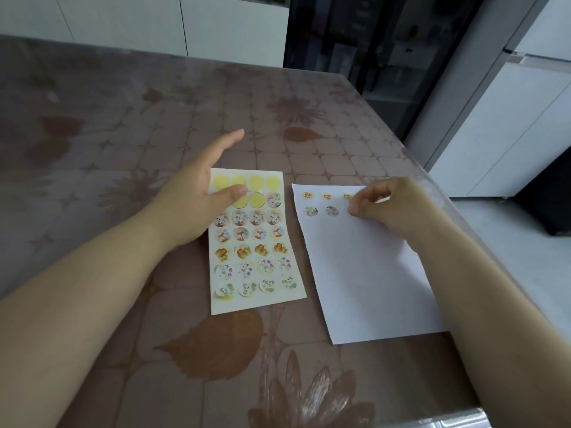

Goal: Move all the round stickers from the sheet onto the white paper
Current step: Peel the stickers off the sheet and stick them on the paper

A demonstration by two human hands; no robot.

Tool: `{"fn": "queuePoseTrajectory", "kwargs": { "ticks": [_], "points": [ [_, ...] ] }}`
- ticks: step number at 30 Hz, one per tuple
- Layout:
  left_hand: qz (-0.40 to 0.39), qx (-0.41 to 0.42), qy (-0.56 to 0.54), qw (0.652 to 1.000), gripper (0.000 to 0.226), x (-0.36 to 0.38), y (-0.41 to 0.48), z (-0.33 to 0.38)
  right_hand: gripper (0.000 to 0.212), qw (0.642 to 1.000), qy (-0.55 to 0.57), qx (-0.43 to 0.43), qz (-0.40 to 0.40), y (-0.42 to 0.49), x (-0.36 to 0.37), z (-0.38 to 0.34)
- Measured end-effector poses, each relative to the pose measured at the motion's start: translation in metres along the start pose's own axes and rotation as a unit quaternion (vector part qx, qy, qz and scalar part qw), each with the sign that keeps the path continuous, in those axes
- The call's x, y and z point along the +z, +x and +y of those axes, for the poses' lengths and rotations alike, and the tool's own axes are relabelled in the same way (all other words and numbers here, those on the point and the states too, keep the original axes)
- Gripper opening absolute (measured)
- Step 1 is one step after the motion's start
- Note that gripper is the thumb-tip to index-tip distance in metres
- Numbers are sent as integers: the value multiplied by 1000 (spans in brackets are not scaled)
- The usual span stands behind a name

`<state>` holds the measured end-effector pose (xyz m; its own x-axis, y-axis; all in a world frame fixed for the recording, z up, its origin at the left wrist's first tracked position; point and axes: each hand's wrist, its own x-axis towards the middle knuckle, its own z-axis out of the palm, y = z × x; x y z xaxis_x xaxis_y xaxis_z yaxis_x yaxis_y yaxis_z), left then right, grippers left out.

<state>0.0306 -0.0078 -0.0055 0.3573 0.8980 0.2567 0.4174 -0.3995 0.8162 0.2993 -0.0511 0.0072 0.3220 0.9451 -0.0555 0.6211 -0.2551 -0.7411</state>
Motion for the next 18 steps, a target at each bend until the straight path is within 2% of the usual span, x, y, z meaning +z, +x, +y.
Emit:
{"fn": "queuePoseTrajectory", "kwargs": {
  "ticks": [2, 3, 7, 9, 11, 15, 18],
  "points": [
    [-2, -4, -3, 1000, 65, 0, 0, 1, 31, 1000, -3, 5, 4, 2, -1, 2],
    [-3, -3, -7, 1000, 65, 0, -1, 1, 30, 1000, -2, 3, 2, 3, -2, 4],
    [1, -5, -13, 1000, 65, 0, 0, 0, 14, 998, -30, -38, 30, 2, 3, 10],
    [-3, -4, -20, 1000, 65, 0, 0, 0, 9, 995, -36, -63, 67, -1, 2, 8],
    [-7, 1, -24, 1000, 66, 0, 0, 0, 6, 992, -33, -98, 70, -10, -3, -5],
    [-37, -7, -53, 998, 61, 1, -1, 4, 3, 964, -117, -233, -48, -29, 5, -59],
    [-52, -30, -129, 990, 57, -1, -2, 7, 19, 946, -164, -263, -101, -25, 33, -72]
  ]
}}
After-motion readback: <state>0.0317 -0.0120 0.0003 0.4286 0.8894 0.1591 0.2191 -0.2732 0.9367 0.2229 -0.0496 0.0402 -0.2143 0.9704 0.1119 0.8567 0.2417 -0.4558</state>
